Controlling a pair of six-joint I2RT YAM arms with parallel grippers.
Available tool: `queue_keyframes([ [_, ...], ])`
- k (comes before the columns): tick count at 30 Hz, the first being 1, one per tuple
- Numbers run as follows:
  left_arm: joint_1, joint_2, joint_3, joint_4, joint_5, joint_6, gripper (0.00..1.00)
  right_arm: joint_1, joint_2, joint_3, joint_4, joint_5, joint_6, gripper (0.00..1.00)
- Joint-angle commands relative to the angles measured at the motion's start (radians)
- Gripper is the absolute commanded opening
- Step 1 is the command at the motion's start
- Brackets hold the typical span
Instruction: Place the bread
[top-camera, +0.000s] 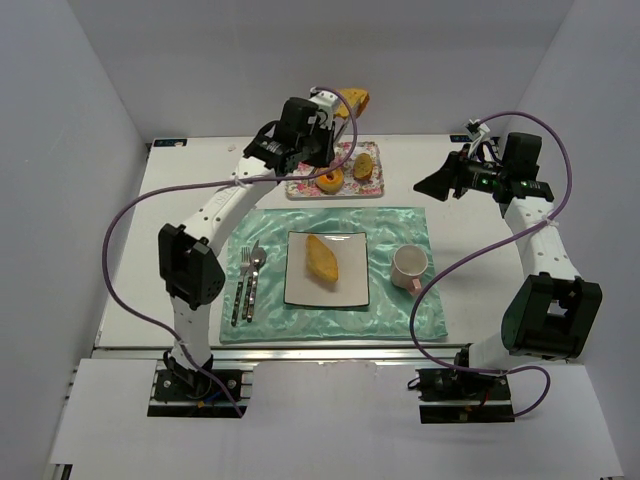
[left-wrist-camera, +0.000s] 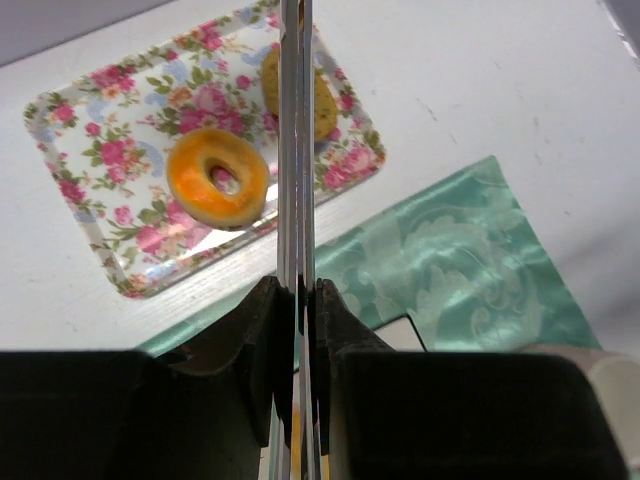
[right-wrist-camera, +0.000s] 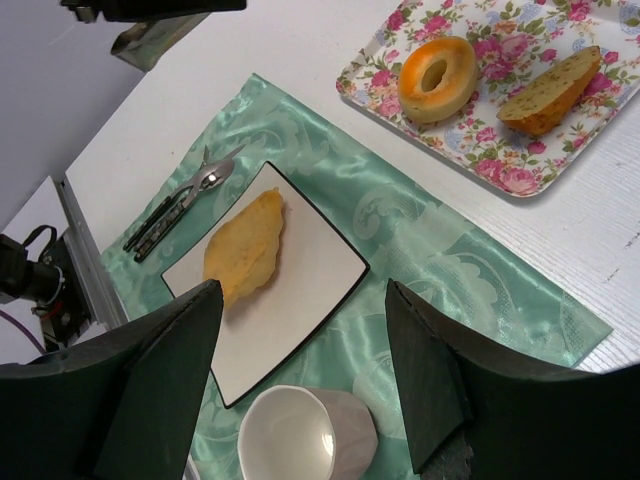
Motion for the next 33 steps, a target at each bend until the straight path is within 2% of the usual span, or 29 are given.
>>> queue_keyframes([
  [1,0.002,-0.103,-0.043,-0.011,0.108,-0.019,0.00,-0.005,-0.032,0.008,0.018,-0.018,0.002,0.72],
  [4,0.000,-0.215,-0.165,-0.030,0.168,-0.025,0.00,-0.005,-0.038,0.008,0.013,-0.014,-0.004,0.72],
  [8,-0.024,-0.382,-0.432,-0.044,0.266,-0.033,0.00,-0.005,-0.036,0.005,0.018,-0.016,0.000,0.72],
  [12,-0.099,-0.501,-0.573,-0.102,0.293,-0.040,0.00,-0.005,-0.026,0.016,0.015,-0.013,0.003,0.72],
  [18,-0.193,-0.588,-0.664,-0.215,0.259,-0.028,0.00,-0.005,-0.004,0.042,0.009,-0.019,0.016,0.72],
  [23,-0.207,-0.633,-0.741,-0.317,0.222,-0.019,0.00,-0.005,-0.009,0.043,0.007,-0.019,0.019,0.72],
  [27,-0.208,-0.683,-0.819,-0.304,0.187,-0.022,0.00,-0.005,-0.023,0.022,0.012,-0.018,0.017,0.72],
  [33,-0.222,-0.653,-0.870,-0.291,0.198,0.004,0.00,-0.005,-0.030,0.016,0.007,-0.016,0.011,0.72],
])
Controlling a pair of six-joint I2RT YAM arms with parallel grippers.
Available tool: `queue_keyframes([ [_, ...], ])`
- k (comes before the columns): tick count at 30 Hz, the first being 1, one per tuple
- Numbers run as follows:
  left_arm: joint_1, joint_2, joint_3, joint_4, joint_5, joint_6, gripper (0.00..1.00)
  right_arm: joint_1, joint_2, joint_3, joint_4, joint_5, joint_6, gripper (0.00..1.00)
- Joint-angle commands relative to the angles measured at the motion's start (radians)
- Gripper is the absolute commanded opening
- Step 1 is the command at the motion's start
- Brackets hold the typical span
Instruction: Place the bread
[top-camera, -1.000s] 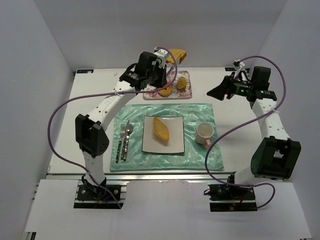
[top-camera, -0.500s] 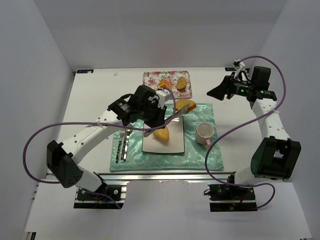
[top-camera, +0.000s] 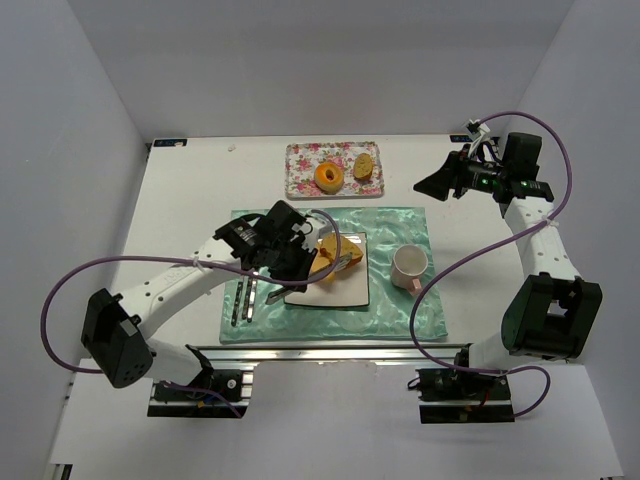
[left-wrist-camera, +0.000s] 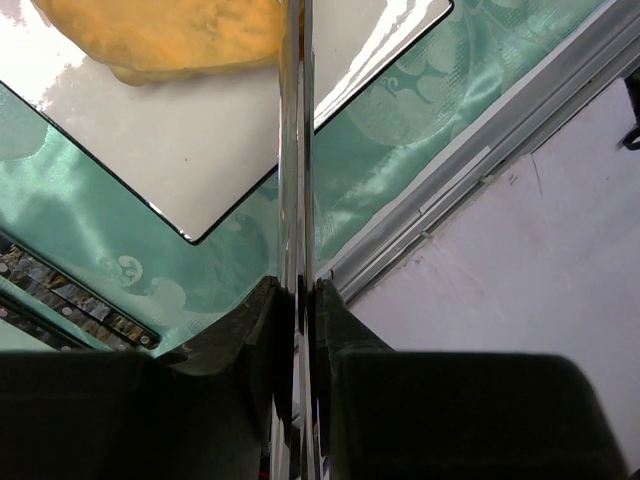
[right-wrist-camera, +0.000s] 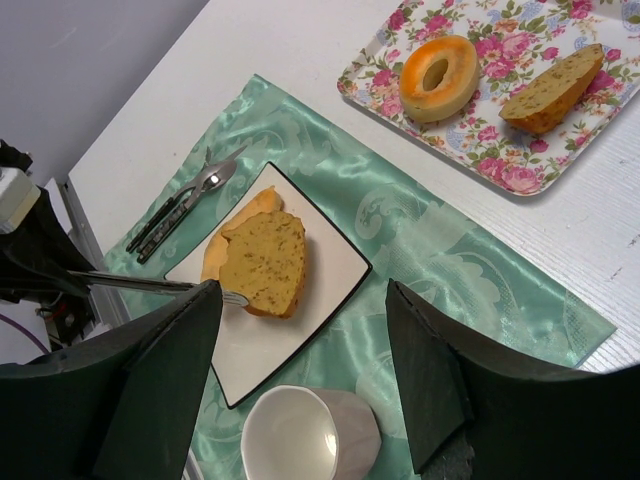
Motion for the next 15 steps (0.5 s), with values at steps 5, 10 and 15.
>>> queue_keyframes([
  [5,-0.015,0.034,0.008,-0.026,-0.005,0.040,0.31,-0.005,-0.026,0.020,0.004,-0.016,-0.002,0.72],
  [10,-0.019,0.037,0.013,-0.040,-0.019,0.041,0.52,-0.005,-0.024,0.008,0.020,-0.018,0.006,0.72],
  [15,-0.021,0.039,0.020,-0.055,-0.011,0.047,0.54,-0.005,-0.026,-0.001,0.021,-0.018,0.006,0.72],
])
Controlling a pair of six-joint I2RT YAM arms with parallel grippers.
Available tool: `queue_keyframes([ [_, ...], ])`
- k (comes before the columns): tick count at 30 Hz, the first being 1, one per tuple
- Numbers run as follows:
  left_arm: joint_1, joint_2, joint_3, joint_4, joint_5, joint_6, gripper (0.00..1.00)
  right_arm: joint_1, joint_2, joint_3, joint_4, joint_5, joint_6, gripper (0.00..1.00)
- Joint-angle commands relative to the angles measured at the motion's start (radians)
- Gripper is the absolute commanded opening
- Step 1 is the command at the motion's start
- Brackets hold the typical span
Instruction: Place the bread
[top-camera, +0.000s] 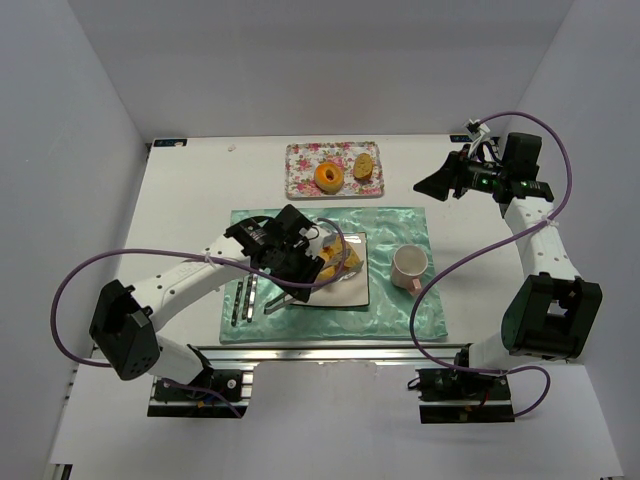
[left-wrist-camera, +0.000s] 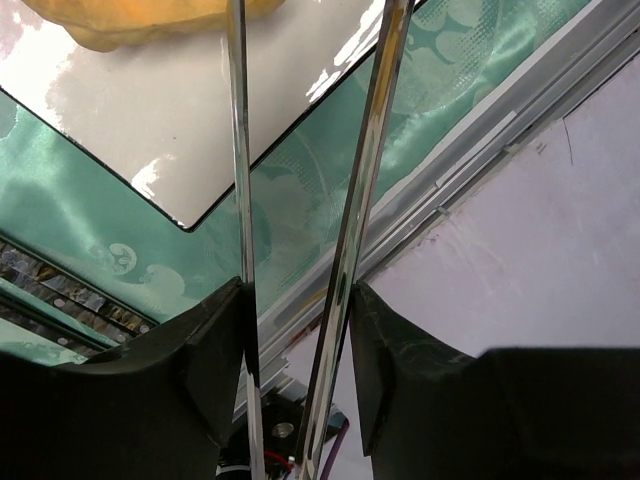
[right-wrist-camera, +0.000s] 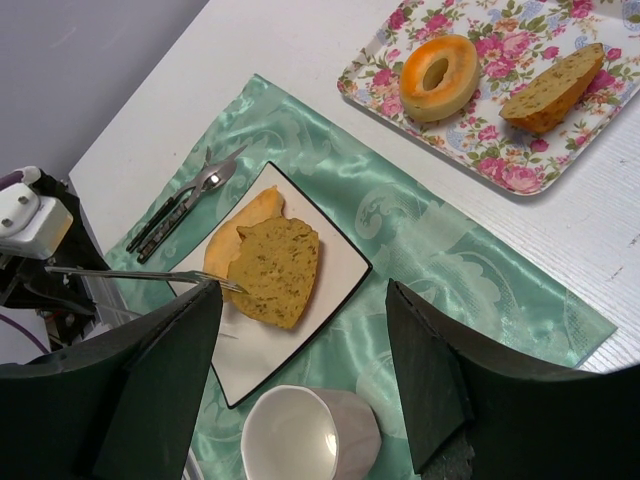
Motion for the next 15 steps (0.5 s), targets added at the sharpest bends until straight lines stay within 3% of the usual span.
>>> queue_keyframes([
  [1,-0.004,-0.019,0.032,-0.024,-0.011,0.011,0.54,-0.005,-0.024,0.000,0.022,-0.016,0.004,0.72],
  [15,-0.004,-0.119,0.088,-0.042,-0.024,0.008,0.48,-0.005,-0.017,-0.002,0.027,-0.016,0.010,0.72],
])
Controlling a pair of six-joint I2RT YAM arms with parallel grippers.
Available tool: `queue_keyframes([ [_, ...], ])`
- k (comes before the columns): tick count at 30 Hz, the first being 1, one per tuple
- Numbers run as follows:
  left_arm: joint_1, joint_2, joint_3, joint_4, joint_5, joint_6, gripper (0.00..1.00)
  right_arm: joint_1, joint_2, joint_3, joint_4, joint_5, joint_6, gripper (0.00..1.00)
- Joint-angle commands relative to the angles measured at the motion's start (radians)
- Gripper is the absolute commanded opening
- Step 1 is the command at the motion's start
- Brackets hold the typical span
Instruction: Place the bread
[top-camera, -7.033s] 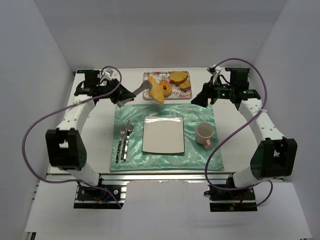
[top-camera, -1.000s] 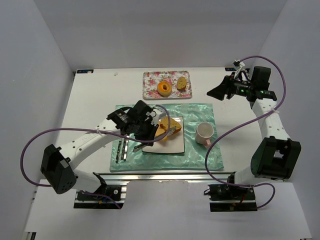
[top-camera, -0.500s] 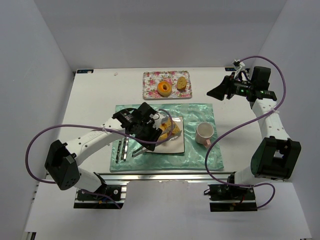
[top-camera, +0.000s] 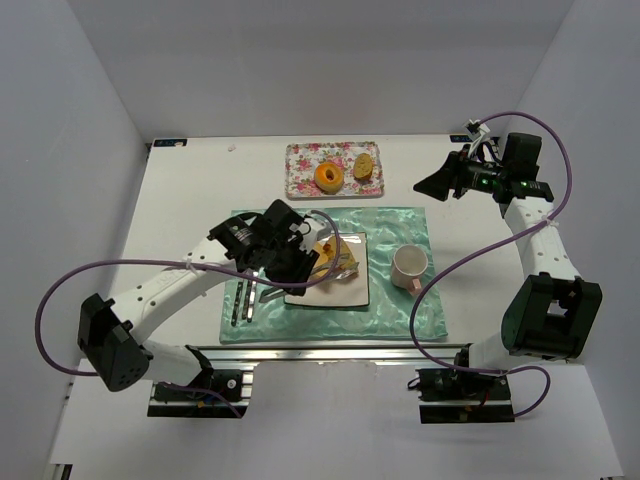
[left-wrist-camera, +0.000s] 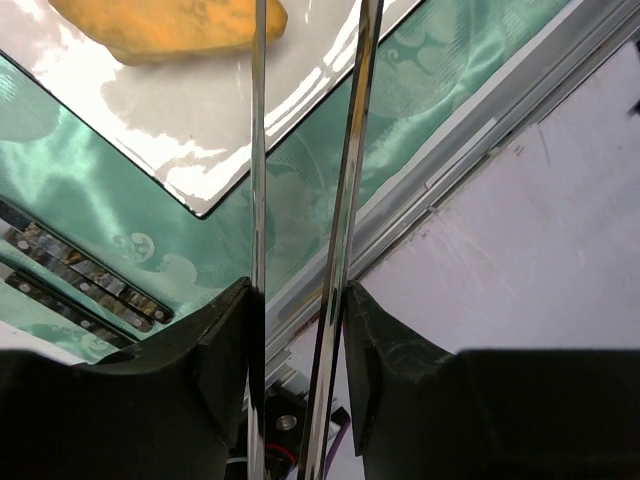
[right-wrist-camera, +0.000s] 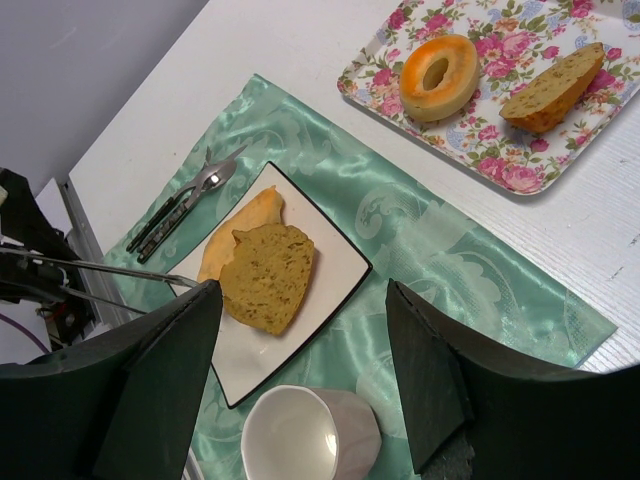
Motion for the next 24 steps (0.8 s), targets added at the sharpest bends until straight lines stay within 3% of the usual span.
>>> queue_keyframes([
  [1,-0.006,-0.046,0.059,0.004,-0.011,0.000,0.48,-0.005,-0.017,0.000,0.027,-0.016,0.010,0.72],
  [15,-0.010,-0.042,0.148,0.005,-0.021,-0.013,0.49,-0.005,-0.020,0.000,0.024,-0.016,0.007,0.72],
  [21,-0.007,-0.075,0.158,0.034,-0.097,-0.079,0.47,-0.003,-0.020,0.000,0.017,-0.018,-0.004,0.72],
  [24,0.049,-0.085,0.139,0.067,-0.140,-0.118,0.44,-0.003,-0.018,0.005,0.008,-0.019,-0.014,0.72],
])
